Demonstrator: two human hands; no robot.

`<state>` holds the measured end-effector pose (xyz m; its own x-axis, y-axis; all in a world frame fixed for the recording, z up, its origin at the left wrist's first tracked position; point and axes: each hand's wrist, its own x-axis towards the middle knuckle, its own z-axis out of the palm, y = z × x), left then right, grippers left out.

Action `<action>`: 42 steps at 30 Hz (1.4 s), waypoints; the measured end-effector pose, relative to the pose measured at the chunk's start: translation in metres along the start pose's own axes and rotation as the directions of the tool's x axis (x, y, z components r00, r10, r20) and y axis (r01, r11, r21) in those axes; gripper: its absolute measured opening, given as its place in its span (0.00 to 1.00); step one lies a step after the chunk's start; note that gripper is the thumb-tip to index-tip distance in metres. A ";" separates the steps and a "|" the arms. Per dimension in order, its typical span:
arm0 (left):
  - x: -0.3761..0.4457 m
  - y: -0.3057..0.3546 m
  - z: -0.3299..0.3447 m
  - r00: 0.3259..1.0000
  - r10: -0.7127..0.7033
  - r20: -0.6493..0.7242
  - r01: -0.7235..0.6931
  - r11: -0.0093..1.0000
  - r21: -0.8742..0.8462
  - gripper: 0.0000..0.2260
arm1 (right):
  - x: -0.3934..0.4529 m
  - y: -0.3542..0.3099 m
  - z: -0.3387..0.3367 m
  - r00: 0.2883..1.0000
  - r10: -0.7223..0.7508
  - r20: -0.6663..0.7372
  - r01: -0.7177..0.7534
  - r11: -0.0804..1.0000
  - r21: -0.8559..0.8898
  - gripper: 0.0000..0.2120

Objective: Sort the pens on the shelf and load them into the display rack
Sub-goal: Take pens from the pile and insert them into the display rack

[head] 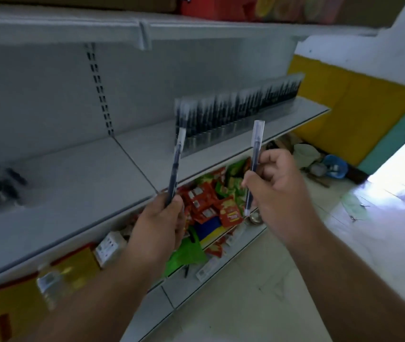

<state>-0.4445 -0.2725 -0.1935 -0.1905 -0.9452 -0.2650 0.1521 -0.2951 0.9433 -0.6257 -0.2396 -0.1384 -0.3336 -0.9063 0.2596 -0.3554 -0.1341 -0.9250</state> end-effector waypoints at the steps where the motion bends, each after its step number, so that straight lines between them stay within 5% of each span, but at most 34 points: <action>1: 0.003 -0.004 0.021 1.000 0.006 0.018 -0.006 1.000 0.002 0.14 | 0.004 0.006 -0.020 1.000 0.004 -0.014 -0.004 1.000 -0.005 0.09; 10: 0.040 -0.021 0.137 0.996 -0.021 0.085 0.017 0.999 0.038 0.13 | 0.057 0.059 -0.124 0.995 0.014 -0.102 -0.020 0.998 -0.057 0.12; 14: 0.088 -0.020 0.163 0.993 -0.032 0.113 0.022 0.996 0.089 0.14 | 0.094 0.078 -0.137 0.993 0.014 -0.115 -0.016 1.000 -0.019 0.04; 24: 0.185 0.012 0.234 0.986 0.027 0.167 -0.042 0.995 0.086 0.15 | 0.205 0.122 -0.178 0.966 0.012 -0.258 -0.103 0.935 -0.340 0.04; 34: 0.242 0.001 0.283 0.986 0.167 -0.015 -0.164 0.980 0.109 0.15 | 0.357 0.148 -0.193 0.968 -0.234 -0.089 0.200 0.937 -0.287 0.08; 42: 0.261 -0.003 0.338 0.941 0.211 -0.264 -0.220 0.975 -0.006 0.12 | 0.426 0.161 -0.168 0.909 -0.341 0.240 0.369 0.926 -0.084 0.06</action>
<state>-0.8226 -0.4714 -0.1977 0.1090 -0.9887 -0.1030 0.1958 -0.0803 0.9774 -0.9724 -0.5802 -0.1302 0.0271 -0.8743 0.4846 -0.5251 -0.4250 -0.7373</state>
